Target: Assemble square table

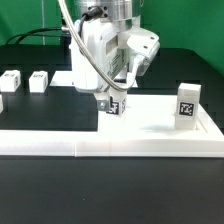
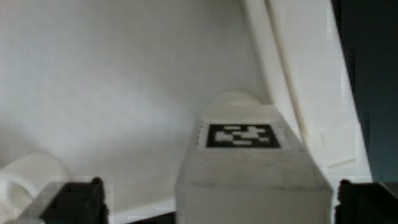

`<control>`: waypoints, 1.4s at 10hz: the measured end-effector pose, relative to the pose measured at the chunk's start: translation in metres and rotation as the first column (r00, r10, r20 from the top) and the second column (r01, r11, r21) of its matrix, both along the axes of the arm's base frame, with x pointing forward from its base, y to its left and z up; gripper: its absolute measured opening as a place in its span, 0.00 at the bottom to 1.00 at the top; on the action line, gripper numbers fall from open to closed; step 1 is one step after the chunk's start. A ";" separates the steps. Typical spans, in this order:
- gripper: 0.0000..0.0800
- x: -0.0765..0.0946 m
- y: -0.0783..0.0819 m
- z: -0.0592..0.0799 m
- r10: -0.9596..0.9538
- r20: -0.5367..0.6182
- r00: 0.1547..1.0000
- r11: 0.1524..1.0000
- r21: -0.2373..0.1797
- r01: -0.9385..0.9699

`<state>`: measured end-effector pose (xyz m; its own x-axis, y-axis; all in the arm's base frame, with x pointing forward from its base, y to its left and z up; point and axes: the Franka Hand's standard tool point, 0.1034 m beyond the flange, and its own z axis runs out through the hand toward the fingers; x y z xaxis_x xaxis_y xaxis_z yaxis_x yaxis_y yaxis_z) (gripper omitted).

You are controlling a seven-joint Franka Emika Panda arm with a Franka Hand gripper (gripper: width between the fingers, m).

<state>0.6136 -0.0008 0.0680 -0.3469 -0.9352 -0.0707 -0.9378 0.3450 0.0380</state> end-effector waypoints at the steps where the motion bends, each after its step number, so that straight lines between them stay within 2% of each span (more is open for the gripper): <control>1: 0.81 0.000 0.000 0.000 0.000 -0.001 1.000 1.000 0.000 0.000; 10: 0.81 -0.001 0.000 -0.001 0.003 -0.002 1.000 1.000 -0.001 -0.003; 12: 0.81 -0.005 0.001 0.023 0.176 0.042 0.983 0.984 0.020 -0.177; 14: 0.81 -0.008 0.001 0.041 0.269 0.072 0.960 0.962 0.025 -0.271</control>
Offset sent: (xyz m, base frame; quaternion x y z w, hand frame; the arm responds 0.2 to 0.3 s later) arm 0.0000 0.0000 0.0000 0.0000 0.0000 0.0000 1.0000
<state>0.6051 -0.0001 0.1094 -0.0750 -0.9901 -0.1188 -0.9967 0.0781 -0.0214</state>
